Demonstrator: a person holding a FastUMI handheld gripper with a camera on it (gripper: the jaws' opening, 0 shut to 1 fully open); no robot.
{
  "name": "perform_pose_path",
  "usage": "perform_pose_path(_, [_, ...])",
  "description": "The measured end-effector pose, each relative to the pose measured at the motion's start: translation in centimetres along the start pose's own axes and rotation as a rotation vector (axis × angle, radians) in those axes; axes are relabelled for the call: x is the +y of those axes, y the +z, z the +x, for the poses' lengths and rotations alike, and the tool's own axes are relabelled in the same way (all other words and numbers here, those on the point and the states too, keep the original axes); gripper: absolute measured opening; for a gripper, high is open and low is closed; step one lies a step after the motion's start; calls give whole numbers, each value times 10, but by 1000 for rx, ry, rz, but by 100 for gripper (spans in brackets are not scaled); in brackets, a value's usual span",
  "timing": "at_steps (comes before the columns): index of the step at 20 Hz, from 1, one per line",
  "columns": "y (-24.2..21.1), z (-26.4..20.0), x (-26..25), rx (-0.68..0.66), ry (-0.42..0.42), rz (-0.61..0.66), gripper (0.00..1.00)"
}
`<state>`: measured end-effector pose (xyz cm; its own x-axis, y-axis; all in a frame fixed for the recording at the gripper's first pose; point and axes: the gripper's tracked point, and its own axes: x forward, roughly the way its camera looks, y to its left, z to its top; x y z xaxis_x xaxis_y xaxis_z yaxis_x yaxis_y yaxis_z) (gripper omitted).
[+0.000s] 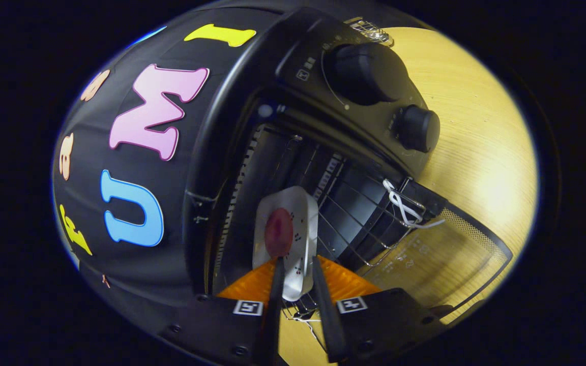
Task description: Open the toaster oven, put the food inside, and close the toaster oven door.
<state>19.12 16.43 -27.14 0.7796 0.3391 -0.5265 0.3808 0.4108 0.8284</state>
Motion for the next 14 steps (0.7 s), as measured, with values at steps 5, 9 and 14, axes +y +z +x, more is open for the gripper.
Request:
perform_pose_path(5, [-27, -51, -1, 29, 19, -195, 97])
perform_pose_path(9, [-55, -96, -13, 33, 7, -387, 98])
perform_pose_path(14, [-64, -130, -21, 31, -18, -576, 98])
